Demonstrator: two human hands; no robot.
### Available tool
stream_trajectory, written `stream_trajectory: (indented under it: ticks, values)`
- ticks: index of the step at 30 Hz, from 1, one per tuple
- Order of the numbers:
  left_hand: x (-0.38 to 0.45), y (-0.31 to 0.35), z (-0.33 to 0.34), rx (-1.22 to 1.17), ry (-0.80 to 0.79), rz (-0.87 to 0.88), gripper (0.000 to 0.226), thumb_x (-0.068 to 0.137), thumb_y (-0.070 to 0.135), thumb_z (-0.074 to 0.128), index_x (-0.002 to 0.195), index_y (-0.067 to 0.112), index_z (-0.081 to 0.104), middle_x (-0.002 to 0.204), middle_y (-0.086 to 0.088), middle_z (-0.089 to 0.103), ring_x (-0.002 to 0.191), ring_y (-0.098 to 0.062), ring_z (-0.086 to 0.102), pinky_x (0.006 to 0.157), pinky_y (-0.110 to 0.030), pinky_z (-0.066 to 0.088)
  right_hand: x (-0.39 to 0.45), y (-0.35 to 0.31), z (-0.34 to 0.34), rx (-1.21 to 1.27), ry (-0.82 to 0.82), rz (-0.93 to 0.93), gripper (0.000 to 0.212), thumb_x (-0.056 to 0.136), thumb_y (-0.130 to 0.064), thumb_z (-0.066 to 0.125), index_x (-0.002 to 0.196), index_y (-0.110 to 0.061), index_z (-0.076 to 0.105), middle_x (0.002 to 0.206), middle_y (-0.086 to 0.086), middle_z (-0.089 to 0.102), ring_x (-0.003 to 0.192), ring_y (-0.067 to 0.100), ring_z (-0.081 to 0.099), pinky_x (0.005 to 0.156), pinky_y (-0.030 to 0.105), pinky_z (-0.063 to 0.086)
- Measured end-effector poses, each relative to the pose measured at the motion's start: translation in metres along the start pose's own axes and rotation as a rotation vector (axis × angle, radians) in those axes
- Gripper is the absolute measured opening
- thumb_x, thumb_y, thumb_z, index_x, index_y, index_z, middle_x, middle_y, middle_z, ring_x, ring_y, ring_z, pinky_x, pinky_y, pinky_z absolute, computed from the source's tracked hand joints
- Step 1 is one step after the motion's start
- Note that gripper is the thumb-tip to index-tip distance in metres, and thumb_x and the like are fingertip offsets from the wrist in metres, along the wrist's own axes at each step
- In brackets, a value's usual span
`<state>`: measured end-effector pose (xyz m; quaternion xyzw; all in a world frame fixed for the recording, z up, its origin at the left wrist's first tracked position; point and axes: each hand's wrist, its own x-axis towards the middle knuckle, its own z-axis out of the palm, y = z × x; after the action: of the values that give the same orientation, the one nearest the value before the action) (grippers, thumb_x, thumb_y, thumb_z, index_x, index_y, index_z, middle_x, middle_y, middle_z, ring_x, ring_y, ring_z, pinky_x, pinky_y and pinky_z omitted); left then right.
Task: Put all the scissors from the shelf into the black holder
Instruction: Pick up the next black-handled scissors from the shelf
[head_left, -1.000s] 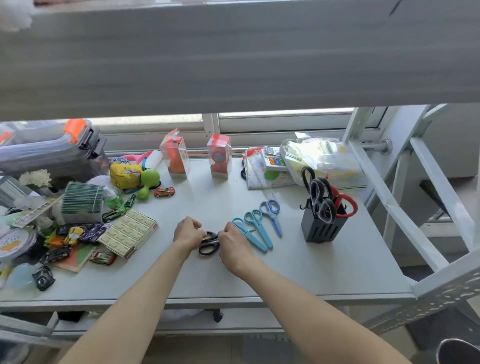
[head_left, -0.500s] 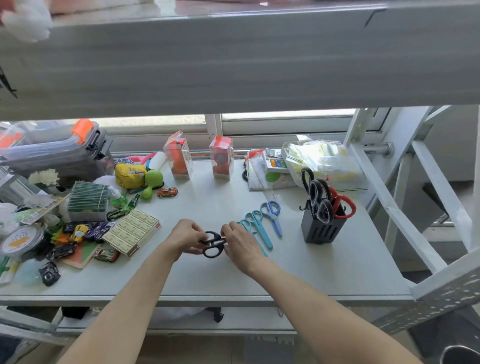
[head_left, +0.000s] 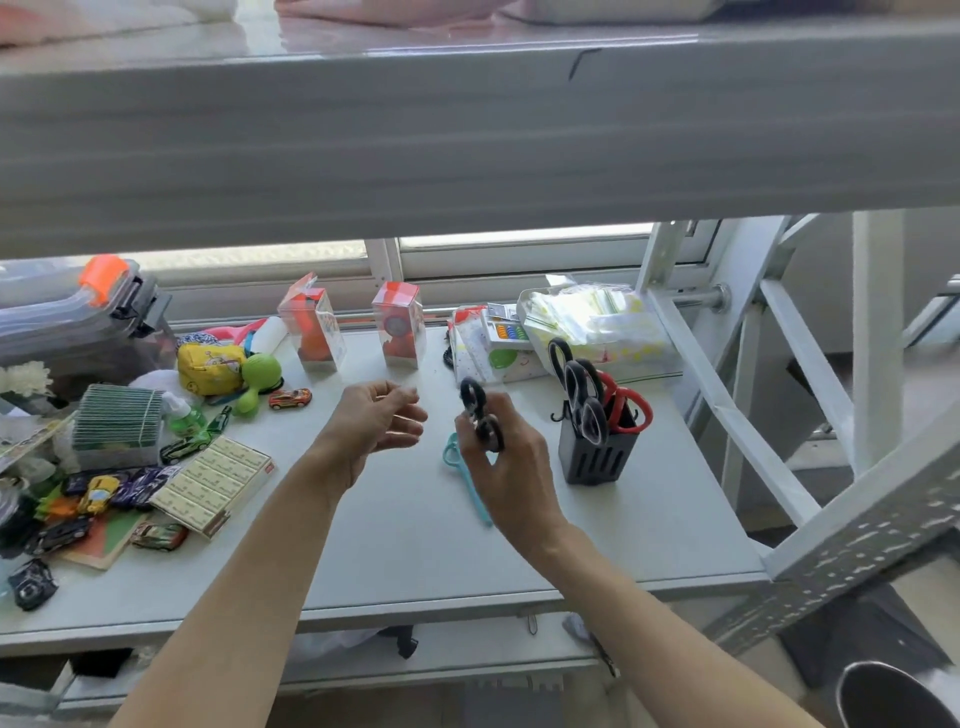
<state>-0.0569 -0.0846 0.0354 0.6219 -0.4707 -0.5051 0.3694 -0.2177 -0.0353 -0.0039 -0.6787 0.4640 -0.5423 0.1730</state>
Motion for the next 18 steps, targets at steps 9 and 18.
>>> stream_trajectory:
  ticks: [9, 18]
  values:
    - [0.006, -0.009, 0.105, 0.265, -0.349, 0.125, 0.063, 0.086, 0.017, 0.073, 0.142, 0.013, 0.045, 0.131, -0.012, 0.054, 0.082, -0.015, 0.066, 0.059, -0.017, 0.058, 0.036, -0.003, -0.119, 0.035, 0.445, -0.075, 0.009, 0.097, -0.022, 0.054, 0.105, -0.020, 0.056, 0.085, 0.008, 0.070, 0.069, 0.026, 0.067, 0.062, 0.046, 0.056]
    - [0.016, -0.015, 0.164, 0.373, -0.299, 0.224, 0.085, 0.076, 0.017, 0.081, 0.147, 0.014, 0.034, 0.146, -0.011, 0.039, 0.124, -0.030, 0.052, 0.060, -0.028, 0.062, 0.056, 0.061, -0.157, -0.024, 0.087, 0.347, 0.033, 0.098, -0.036, 0.050, 0.096, -0.008, 0.068, 0.075, -0.003, 0.071, 0.065, 0.010, 0.068, 0.072, 0.034, 0.059]
